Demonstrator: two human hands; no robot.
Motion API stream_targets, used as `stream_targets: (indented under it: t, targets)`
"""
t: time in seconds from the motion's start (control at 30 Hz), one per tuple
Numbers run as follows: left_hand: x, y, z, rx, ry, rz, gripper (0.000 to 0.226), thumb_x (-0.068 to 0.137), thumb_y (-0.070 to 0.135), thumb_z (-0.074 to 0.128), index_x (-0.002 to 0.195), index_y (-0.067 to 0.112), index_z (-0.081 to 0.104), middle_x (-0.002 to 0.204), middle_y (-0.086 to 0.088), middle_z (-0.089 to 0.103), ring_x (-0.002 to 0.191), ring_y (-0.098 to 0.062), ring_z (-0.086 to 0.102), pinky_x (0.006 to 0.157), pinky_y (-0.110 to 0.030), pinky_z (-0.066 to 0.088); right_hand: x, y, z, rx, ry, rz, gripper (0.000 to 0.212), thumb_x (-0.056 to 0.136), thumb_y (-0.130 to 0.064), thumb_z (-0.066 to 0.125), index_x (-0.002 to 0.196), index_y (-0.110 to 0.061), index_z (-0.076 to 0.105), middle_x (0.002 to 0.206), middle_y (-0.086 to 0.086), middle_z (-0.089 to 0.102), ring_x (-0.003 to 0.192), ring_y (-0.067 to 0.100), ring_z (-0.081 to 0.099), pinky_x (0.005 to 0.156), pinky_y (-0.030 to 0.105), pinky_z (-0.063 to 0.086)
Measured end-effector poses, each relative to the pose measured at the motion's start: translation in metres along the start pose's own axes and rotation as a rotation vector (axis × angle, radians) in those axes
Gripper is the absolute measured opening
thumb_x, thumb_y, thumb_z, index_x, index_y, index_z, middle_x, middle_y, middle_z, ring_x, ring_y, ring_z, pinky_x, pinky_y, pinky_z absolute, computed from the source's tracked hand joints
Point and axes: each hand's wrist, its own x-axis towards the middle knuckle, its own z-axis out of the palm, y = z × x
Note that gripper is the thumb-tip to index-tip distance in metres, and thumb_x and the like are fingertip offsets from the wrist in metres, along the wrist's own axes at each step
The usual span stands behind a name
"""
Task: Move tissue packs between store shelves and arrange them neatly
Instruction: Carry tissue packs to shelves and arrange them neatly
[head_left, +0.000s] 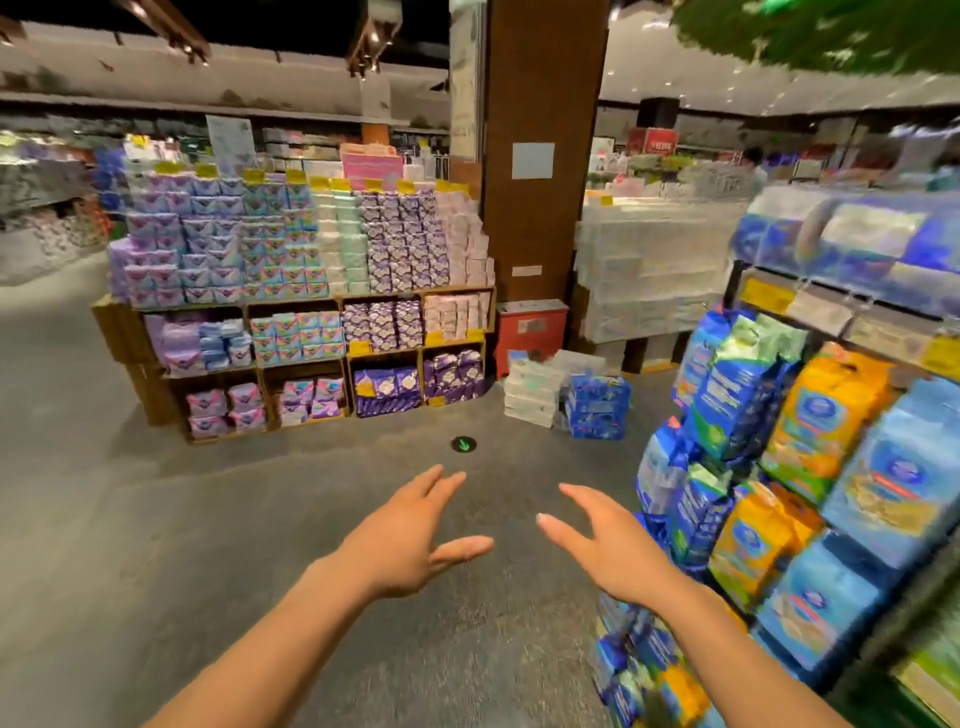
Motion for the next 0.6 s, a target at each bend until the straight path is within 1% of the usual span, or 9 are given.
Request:
stream_targets:
  t: [0.07, 0.13, 0.2, 0.23, 0.3, 0.4, 0.5, 0.6]
  targets:
    - [0.053, -0.026, -0.016, -0.009, 0.019, -0.009, 0.11, 0.071, 0.094, 0.031, 0.16, 0.031, 0.014, 0.169, 0.0, 0.009, 0.153, -0.018, 0.016, 0.123, -0.033, 0.019, 0.058, -0.005, -0.005, -0.008, -0.015, 0.012, 0.119, 0.063, -0.097, 0.021, 0.157, -0.025, 0.031, 0.164, -0.003, 0.03, 0.152, 0.015, 0.025, 0.124, 0.037, 0.025]
    - [0.1, -0.05, -0.027, -0.004, 0.035, 0.001, 0.12, 0.064, 0.1, 0.022, 0.16, 0.028, 0.017, 0.168, 0.001, 0.014, 0.153, -0.017, 0.018, 0.124, -0.033, 0.018, 0.111, -0.006, -0.009, -0.021, -0.028, 0.021, 0.121, 0.062, -0.099, 0.02, 0.157, -0.026, 0.032, 0.165, -0.003, 0.029, 0.152, 0.015, 0.025, 0.124, 0.038, 0.024]
    - [0.147, -0.072, -0.037, -0.007, 0.031, 0.02, 0.116, 0.067, 0.095, 0.025, 0.16, 0.026, 0.018, 0.167, 0.002, 0.017, 0.152, -0.016, 0.019, 0.123, -0.03, 0.015, 0.161, -0.006, -0.008, -0.019, -0.052, 0.038, 0.115, 0.067, -0.098, 0.024, 0.157, -0.027, 0.031, 0.166, -0.004, 0.028, 0.153, 0.015, 0.023, 0.124, 0.04, 0.024]
    - [0.17, -0.084, -0.041, -0.016, 0.024, 0.028, 0.113, 0.07, 0.092, 0.028, 0.16, 0.025, 0.018, 0.167, 0.003, 0.018, 0.152, -0.016, 0.019, 0.123, -0.03, 0.015, 0.185, -0.006, -0.007, -0.018, -0.069, 0.047, 0.107, 0.074, -0.093, 0.028, 0.158, -0.027, 0.03, 0.166, -0.004, 0.027, 0.153, 0.015, 0.022, 0.124, 0.04, 0.023]
    - [0.219, -0.112, -0.048, -0.014, 0.03, 0.052, 0.113, 0.07, 0.092, 0.028, 0.16, 0.025, 0.018, 0.167, 0.002, 0.019, 0.152, -0.016, 0.02, 0.123, -0.031, 0.017, 0.236, -0.002, -0.003, -0.038, -0.077, 0.053, 0.095, 0.083, -0.083, 0.034, 0.159, -0.027, 0.029, 0.166, -0.005, 0.025, 0.153, 0.014, 0.02, 0.125, 0.04, 0.022]
    - [0.298, -0.161, -0.052, 0.007, 0.014, 0.065, 0.114, 0.07, 0.094, 0.028, 0.16, 0.025, 0.017, 0.167, 0.0, 0.019, 0.152, -0.018, 0.02, 0.124, -0.035, 0.019, 0.316, 0.0, 0.006, -0.044, -0.069, 0.079, 0.094, 0.084, -0.082, 0.032, 0.159, -0.027, 0.028, 0.167, -0.005, 0.024, 0.154, 0.015, 0.019, 0.125, 0.04, 0.021]
    - [0.392, -0.216, -0.059, 0.043, -0.006, 0.093, 0.115, 0.07, 0.095, 0.026, 0.16, 0.025, 0.016, 0.167, 0.0, 0.02, 0.153, -0.022, 0.019, 0.124, -0.041, 0.022, 0.409, 0.001, 0.021, -0.052, -0.049, 0.105, 0.094, 0.084, -0.083, 0.028, 0.159, -0.028, 0.028, 0.167, -0.004, 0.023, 0.155, 0.015, 0.017, 0.126, 0.043, 0.019]
    - [0.479, -0.259, -0.078, 0.08, -0.038, 0.13, 0.115, 0.07, 0.097, 0.024, 0.16, 0.025, 0.018, 0.165, -0.001, 0.024, 0.15, -0.024, 0.026, 0.122, -0.039, 0.025, 0.492, 0.001, 0.022, -0.026, -0.03, 0.167, 0.098, 0.08, -0.085, 0.025, 0.159, -0.026, 0.03, 0.167, -0.003, 0.024, 0.154, 0.016, 0.018, 0.126, 0.04, 0.018]
